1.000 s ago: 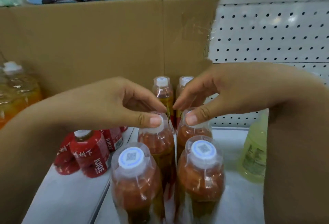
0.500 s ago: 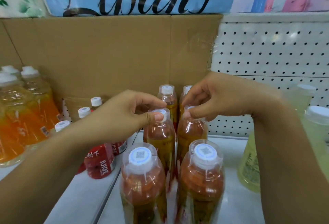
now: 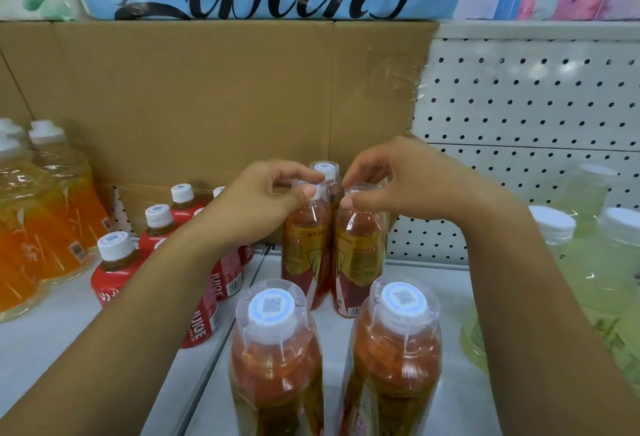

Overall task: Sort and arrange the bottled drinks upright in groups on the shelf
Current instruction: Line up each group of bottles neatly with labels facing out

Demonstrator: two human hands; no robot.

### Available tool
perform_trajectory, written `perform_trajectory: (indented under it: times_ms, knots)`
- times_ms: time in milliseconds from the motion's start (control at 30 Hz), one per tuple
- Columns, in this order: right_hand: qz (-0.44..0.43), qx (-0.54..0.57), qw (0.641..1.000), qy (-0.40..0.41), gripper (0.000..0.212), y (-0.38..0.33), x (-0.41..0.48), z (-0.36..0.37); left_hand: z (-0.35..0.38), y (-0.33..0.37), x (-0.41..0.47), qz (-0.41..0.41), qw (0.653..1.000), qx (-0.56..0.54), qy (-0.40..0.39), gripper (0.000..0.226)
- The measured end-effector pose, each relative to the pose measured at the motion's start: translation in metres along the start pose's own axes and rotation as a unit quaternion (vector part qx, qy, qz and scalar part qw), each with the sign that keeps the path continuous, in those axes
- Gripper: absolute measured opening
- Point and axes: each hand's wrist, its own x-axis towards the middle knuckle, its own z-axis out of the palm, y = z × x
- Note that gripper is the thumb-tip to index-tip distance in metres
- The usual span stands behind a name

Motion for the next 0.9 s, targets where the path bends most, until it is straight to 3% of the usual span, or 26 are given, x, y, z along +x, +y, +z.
perform_trajectory:
  times_ms: [167, 233, 300, 400, 533, 900]
  knots:
    - [-0.003, -0.024, 1.000, -0.004, 0.026, -0.001, -0.001, -0.001, 0.003, -0.004, -0.002, 0.029, 0.998, 0.021, 0.055, 0.017]
    - [-0.009, -0.019, 0.999, -0.035, 0.033, -0.001, -0.005, -0.007, 0.000, -0.003, -0.002, 0.043, 0.999, -0.002, 0.028, 0.014]
    - [-0.014, -0.014, 0.997, -0.076, 0.047, -0.002, -0.009, -0.013, -0.004, -0.002, -0.003, 0.052, 0.997, -0.040, -0.039, 0.025]
    - [0.015, -0.036, 0.998, -0.045, 0.049, 0.000, -0.009, -0.013, -0.003, -0.005, -0.004, 0.043, 0.993, -0.071, -0.086, 0.042]
    - [0.083, -0.060, 0.995, -0.008, 0.045, 0.002, -0.006, -0.008, -0.001, -0.008, -0.002, 0.036, 0.998, 0.036, -0.040, 0.044]
    - [0.045, -0.061, 0.997, -0.034, 0.036, 0.011, -0.004, -0.010, 0.024, -0.016, 0.000, 0.088, 0.995, -0.013, 0.043, 0.038]
